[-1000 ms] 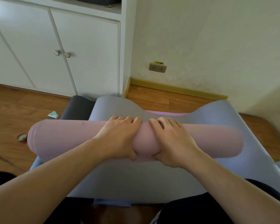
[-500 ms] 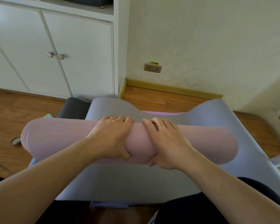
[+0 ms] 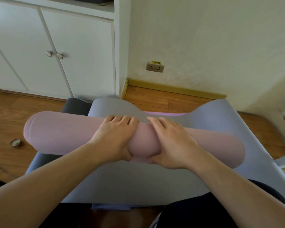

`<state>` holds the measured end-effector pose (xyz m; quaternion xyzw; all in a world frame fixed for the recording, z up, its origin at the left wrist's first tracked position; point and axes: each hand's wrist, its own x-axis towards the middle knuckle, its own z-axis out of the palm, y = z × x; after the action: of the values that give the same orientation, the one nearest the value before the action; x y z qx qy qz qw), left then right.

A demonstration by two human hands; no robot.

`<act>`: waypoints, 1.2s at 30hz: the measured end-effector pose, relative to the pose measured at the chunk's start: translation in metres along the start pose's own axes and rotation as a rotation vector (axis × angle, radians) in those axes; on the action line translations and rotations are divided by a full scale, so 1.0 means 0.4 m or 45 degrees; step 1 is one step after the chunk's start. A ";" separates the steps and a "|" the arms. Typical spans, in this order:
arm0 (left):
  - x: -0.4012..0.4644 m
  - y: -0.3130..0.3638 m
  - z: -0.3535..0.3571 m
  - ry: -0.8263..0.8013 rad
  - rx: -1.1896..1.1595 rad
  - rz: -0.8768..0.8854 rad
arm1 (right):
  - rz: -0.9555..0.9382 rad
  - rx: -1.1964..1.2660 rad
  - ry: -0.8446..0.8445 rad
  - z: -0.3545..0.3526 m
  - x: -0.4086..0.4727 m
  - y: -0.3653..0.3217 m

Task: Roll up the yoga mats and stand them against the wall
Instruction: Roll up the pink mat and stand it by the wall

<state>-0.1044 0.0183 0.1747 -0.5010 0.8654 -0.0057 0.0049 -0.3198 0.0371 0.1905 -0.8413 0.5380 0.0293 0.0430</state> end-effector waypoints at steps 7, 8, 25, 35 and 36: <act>-0.017 -0.010 -0.017 -0.107 -0.115 -0.002 | -0.090 -0.161 0.091 0.014 0.012 -0.012; -0.021 -0.007 -0.014 -0.082 -0.088 0.011 | -0.089 -0.151 0.099 0.009 0.013 -0.010; -0.008 -0.015 -0.003 -0.138 -0.147 0.021 | -0.071 -0.137 0.028 0.009 0.015 -0.004; -0.004 -0.002 -0.012 0.112 -0.106 0.088 | -0.051 -0.098 0.063 -0.005 0.021 -0.004; -0.007 0.000 -0.016 0.186 -0.110 0.100 | -0.040 -0.095 0.104 -0.008 0.028 0.004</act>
<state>-0.1031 0.0206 0.1810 -0.4648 0.8818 -0.0049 -0.0798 -0.3166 0.0260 0.1926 -0.8511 0.5247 0.0144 -0.0099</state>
